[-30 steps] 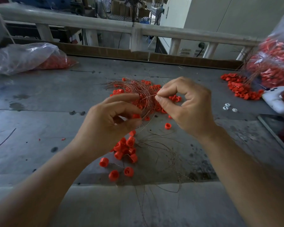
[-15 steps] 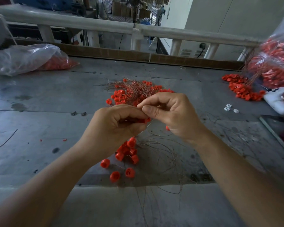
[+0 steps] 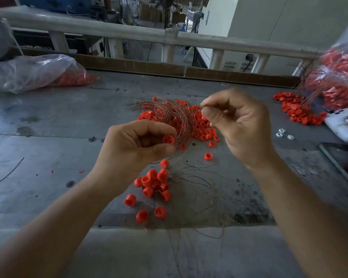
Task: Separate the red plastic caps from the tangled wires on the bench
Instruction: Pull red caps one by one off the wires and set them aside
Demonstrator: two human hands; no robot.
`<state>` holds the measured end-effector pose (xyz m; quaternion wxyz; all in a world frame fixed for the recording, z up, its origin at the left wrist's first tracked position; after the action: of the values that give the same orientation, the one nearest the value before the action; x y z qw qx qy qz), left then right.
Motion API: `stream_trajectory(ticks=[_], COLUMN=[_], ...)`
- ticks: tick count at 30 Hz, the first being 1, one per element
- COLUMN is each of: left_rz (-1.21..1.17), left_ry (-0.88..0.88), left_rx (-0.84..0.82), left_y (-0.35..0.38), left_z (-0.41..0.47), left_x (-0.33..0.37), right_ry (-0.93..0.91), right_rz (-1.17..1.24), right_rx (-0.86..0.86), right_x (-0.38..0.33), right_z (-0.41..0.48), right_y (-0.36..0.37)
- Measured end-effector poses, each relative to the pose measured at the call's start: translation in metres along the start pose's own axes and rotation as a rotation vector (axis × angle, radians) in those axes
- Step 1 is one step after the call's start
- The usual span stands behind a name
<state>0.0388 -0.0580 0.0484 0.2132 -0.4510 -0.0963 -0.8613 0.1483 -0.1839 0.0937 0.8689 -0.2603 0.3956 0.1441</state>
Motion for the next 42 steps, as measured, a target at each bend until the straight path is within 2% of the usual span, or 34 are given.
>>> stream_trajectory(ticks=[7, 16, 28, 42], left_rz=[-0.043, -0.063, -0.064, -0.225], left_ry=[-0.016, -0.042, 0.01, -0.064], left_rx=[0.033, 0.033, 0.096, 0.048], left_y=[-0.001, 0.001, -0.004, -0.002], left_z=[0.001, 0.001, 0.002, 0.0], left_x=[0.0, -0.001, 0.001, -0.001], right_ry=[-0.025, 0.02, 0.072, 0.077], right_rz=[-0.141, -0.135, -0.168, -0.213], right_rx=[-0.087, -0.132, -0.177, -0.171], right_x=[-0.005, -0.006, -0.004, -0.005], right_z=[-0.006, -0.008, -0.012, -0.01], right_y=[0.011, 0.015, 0.023, 0.018])
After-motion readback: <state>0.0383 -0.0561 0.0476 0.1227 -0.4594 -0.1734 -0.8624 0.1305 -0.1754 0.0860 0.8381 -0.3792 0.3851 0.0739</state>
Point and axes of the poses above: each hand's wrist, its own z-axis towards the middle knuckle, its own y-axis out of the palm, x = y × z, the point moved 5 cm from there along z, towards the middle knuckle, and after that the axes turned 14 degrees about y, right-handed, at the moved point
